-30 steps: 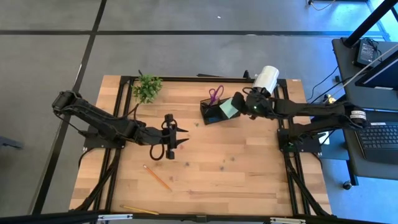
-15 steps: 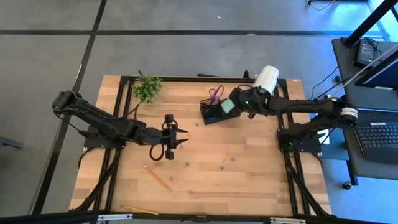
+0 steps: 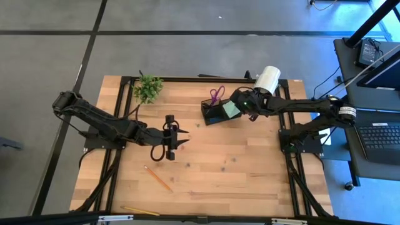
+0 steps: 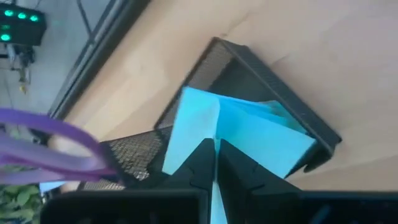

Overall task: Pick and place office supplies into organizer
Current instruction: Put the light blue sticky note into the black desk organizer

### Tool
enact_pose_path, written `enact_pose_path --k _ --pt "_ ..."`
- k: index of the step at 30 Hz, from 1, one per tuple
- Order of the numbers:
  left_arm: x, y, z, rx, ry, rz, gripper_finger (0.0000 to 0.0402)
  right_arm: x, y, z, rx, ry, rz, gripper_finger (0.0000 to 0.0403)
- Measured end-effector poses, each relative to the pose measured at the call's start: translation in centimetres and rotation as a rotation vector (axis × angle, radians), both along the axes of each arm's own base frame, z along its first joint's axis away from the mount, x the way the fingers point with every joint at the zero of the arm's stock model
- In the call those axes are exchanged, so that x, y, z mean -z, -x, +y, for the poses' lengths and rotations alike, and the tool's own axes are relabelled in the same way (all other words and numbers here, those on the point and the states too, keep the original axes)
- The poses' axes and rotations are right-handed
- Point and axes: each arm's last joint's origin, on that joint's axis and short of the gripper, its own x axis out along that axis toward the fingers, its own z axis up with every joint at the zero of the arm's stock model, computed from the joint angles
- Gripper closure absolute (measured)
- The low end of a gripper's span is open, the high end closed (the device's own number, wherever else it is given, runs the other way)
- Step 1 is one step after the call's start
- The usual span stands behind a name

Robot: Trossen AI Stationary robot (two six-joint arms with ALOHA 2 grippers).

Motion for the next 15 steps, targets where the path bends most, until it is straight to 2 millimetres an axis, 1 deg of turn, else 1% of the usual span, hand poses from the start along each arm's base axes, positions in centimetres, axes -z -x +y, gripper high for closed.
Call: enact_pose_path --k 8,15 --pt "0.0 0.0 0.0 0.0 0.0 0.0 0.0261 2.0 -1.2 -0.4 0.027 -0.029 0.016 0.0381" --pt "0.0 0.0 0.0 0.0 0.0 0.0 0.0261 2.8 -1.6 -0.6 0.026 -0.035 0.026 0.0381"
